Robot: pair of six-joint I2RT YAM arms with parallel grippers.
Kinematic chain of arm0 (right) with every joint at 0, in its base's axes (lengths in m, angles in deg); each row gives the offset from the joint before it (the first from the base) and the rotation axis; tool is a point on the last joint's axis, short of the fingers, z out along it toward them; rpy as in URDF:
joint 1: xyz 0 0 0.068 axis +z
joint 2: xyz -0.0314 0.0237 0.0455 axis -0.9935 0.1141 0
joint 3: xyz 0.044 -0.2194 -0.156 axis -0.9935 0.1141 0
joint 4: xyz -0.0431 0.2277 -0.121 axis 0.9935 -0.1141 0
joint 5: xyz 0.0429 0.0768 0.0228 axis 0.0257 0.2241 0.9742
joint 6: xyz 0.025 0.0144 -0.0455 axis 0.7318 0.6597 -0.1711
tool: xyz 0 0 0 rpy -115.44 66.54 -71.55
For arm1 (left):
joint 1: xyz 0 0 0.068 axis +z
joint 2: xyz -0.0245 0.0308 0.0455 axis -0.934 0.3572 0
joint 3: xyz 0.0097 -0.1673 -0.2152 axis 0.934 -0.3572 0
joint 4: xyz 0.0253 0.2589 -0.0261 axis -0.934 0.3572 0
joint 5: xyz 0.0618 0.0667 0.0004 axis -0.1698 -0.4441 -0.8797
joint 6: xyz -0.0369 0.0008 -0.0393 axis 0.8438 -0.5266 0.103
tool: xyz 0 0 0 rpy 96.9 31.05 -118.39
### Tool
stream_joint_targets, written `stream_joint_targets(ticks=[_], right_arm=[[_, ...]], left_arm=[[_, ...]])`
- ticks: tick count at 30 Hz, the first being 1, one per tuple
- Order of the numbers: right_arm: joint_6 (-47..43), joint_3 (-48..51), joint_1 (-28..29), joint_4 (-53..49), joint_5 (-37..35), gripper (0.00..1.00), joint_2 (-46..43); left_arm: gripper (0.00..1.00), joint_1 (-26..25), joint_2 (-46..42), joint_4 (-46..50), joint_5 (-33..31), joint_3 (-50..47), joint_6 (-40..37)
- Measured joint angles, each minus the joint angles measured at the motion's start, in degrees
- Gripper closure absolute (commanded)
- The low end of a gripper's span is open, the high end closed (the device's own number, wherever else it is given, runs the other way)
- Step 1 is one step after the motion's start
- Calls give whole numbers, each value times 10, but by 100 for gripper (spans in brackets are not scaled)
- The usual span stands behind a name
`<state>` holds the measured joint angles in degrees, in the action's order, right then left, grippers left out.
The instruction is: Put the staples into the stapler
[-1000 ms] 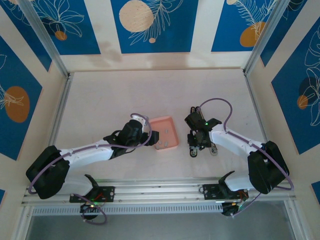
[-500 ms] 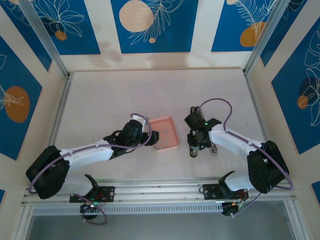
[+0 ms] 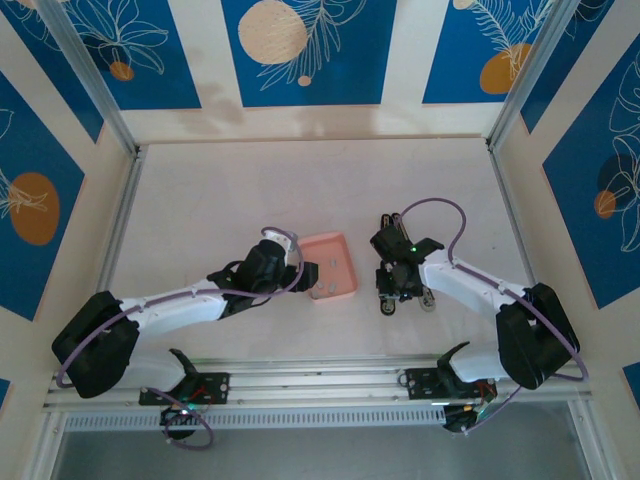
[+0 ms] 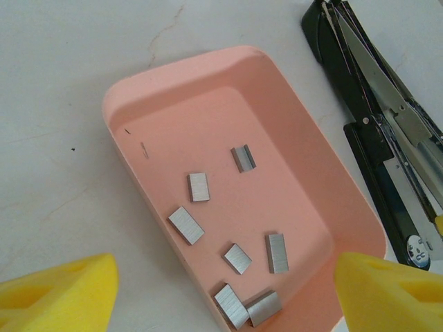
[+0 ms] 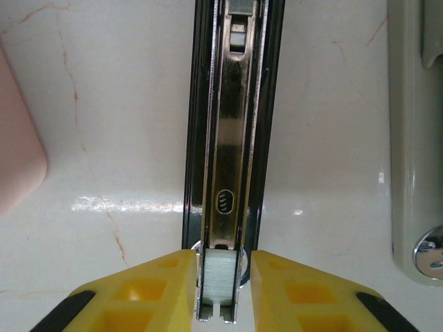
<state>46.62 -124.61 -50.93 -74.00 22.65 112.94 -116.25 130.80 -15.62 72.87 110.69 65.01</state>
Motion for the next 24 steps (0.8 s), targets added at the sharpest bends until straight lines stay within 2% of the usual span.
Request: stream_joint_targets(ticks=[15,24], right_arm=[[3,-27,-20,-32,3,70,-34],[19,-7,-22,-37,16,78,-28]], left_arm=[[19,-1,0,-1,0,0,0],[20,-1,0,-3,0,0,0]])
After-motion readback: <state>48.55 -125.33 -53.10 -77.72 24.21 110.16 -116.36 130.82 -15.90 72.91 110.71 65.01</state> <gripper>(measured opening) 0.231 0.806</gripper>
